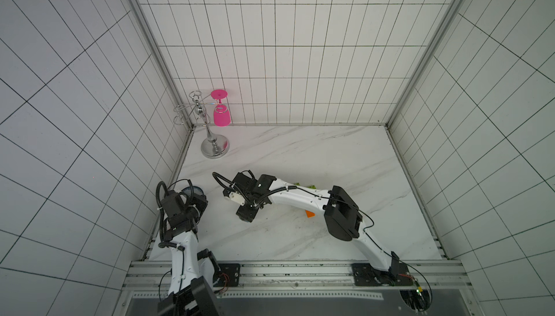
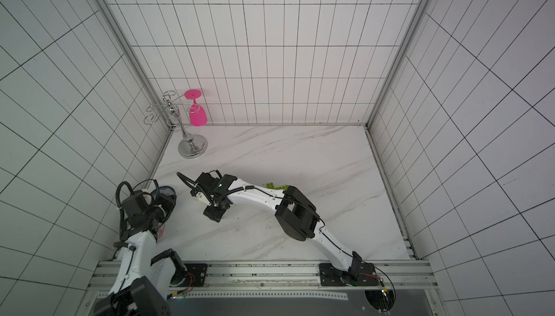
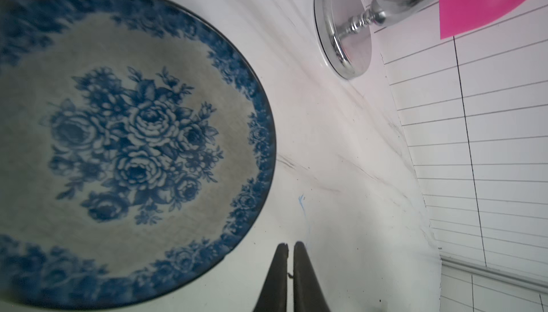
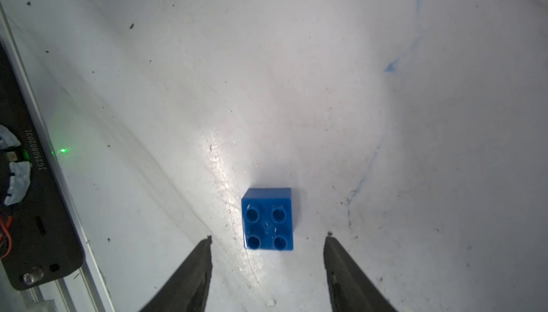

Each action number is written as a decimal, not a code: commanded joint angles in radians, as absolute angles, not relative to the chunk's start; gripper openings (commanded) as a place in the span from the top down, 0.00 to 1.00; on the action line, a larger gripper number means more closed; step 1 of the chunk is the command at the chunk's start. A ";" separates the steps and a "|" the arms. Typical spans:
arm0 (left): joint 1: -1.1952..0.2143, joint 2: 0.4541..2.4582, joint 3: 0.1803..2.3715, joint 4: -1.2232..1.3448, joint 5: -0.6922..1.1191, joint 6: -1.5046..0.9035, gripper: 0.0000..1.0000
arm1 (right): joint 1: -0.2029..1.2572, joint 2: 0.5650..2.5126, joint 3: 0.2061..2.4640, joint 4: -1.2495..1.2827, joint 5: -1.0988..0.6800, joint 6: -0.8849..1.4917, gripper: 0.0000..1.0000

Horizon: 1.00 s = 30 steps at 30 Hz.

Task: Assemble a small pinwheel with lego
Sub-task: Pick up the lego brick from the center of the board.

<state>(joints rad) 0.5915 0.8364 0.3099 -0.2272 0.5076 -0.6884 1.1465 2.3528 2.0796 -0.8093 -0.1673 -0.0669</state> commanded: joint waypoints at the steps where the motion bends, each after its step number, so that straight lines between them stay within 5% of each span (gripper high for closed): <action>1: 0.633 0.877 0.326 -0.188 0.617 -0.663 0.89 | 1.151 2.398 2.196 -0.911 -0.154 -0.127 0.38; 15: 0.648 0.944 0.346 -0.195 0.662 -0.630 0.89 | 1.180 2.507 2.311 -0.985 -0.042 -0.121 0.44; 22: 0.650 0.946 0.347 -0.194 0.664 -0.629 0.89 | 1.179 2.514 2.329 -0.996 -0.061 -0.104 0.65; 30: 0.639 0.934 0.338 -0.151 0.720 -0.614 0.88 | 1.156 2.393 2.236 -0.981 -0.076 -0.021 0.75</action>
